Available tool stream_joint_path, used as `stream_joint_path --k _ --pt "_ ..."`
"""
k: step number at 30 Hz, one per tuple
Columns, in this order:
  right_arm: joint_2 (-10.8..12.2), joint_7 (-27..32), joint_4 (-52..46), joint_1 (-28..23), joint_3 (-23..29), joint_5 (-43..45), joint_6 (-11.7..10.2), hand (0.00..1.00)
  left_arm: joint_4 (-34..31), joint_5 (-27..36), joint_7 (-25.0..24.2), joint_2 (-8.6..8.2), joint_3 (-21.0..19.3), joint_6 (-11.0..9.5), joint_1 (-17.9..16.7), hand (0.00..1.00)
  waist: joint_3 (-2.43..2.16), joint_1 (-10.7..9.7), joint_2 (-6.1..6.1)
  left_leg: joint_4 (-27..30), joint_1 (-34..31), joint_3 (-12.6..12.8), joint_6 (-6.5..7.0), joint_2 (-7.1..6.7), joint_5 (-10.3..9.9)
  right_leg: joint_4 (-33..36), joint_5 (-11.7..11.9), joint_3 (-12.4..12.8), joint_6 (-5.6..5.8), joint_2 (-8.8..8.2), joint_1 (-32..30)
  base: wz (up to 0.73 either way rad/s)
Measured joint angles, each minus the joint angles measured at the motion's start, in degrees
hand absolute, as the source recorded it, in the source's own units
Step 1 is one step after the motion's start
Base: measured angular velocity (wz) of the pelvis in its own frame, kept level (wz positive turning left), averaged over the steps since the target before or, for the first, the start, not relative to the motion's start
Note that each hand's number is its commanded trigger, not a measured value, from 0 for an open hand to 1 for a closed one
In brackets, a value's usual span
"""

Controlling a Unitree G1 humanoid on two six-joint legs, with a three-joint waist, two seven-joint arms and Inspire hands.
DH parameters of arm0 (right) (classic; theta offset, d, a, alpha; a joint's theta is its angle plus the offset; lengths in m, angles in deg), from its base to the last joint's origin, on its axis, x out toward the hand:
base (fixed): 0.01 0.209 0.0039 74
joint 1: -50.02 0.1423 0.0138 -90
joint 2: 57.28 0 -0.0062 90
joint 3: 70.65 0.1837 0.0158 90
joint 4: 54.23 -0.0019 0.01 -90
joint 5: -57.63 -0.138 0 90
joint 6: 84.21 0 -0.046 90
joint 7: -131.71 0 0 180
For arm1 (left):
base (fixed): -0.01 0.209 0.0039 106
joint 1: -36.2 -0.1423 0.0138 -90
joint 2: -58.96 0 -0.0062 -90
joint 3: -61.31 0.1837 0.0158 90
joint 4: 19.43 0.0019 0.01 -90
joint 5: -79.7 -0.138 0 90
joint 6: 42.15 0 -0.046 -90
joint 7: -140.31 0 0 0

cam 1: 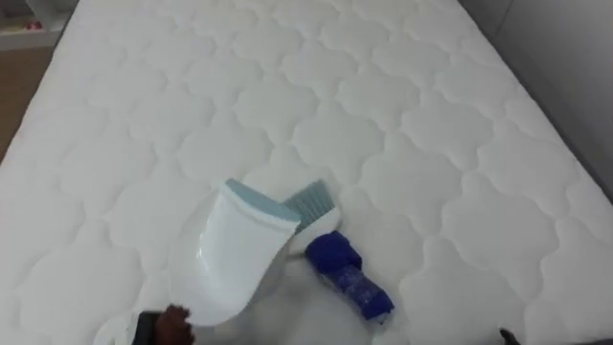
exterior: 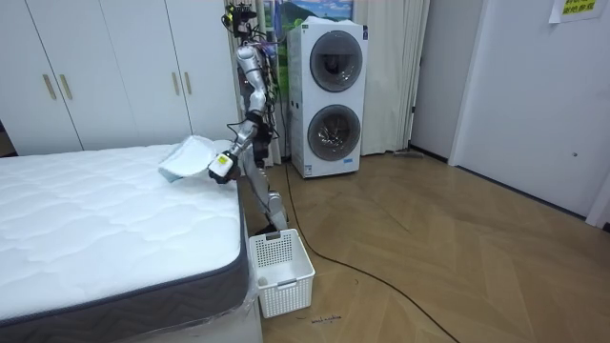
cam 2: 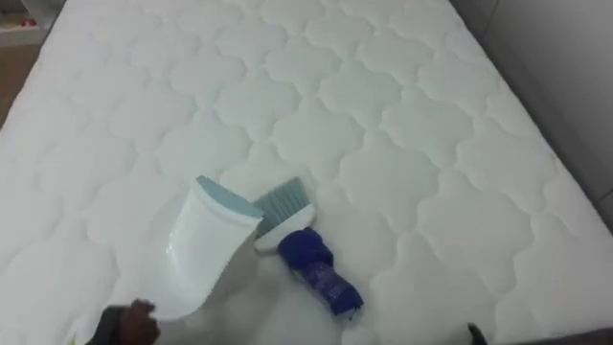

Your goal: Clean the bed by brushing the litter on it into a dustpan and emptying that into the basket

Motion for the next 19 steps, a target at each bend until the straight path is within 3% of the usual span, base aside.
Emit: stream_joint_path --k 3,7,11,16,19 --pt "1.12 -0.09 5.75 1.45 0.06 2.59 2.06 0.00 7.23 4.13 -1.17 -0.32 -3.02 0.35 -0.10 0.00 -0.18 0.62 -0.74 -0.09 0.39 0.00 0.00 0.00 0.00 -0.03 0.00 -0.35 0.00 0.01 0.13 -0.13" --pt "2.75 -0.90 10.64 2.32 0.17 3.52 5.53 0.00 14.38 5.89 -1.42 -0.61 -8.41 2.99 -1.15 0.00 0.16 1.57 -1.47 -0.12 1.77 -0.18 0.01 -0.03 -0.02 -0.32 -0.02 -1.59 -0.01 -0.25 1.53 -0.08" --pt "3.31 -3.37 10.90 1.51 2.32 3.50 8.79 0.00 15.14 5.89 -2.18 -2.65 -13.11 5.39 -3.15 0.00 0.25 2.92 -1.62 -0.15 2.65 -0.15 0.10 -0.25 -0.08 -0.68 -0.16 -1.29 0.23 -0.48 2.31 0.00" --pt "3.50 -6.32 11.80 1.35 4.38 3.53 11.10 0.00 15.17 6.00 -3.36 -4.41 -15.16 7.47 -3.81 0.00 0.04 2.95 -1.39 -0.04 2.61 -0.55 0.69 -0.33 -0.43 0.27 -0.41 -1.83 0.65 -0.65 2.12 0.10" --pt "3.60 -9.25 12.68 1.42 4.32 3.52 13.12 0.00 15.76 5.96 -3.92 -4.57 -15.33 8.48 -3.78 0.00 -0.02 3.29 -1.49 0.07 2.43 -1.29 0.70 -0.47 -0.44 0.73 -0.47 -1.82 0.77 -0.69 2.06 0.04"
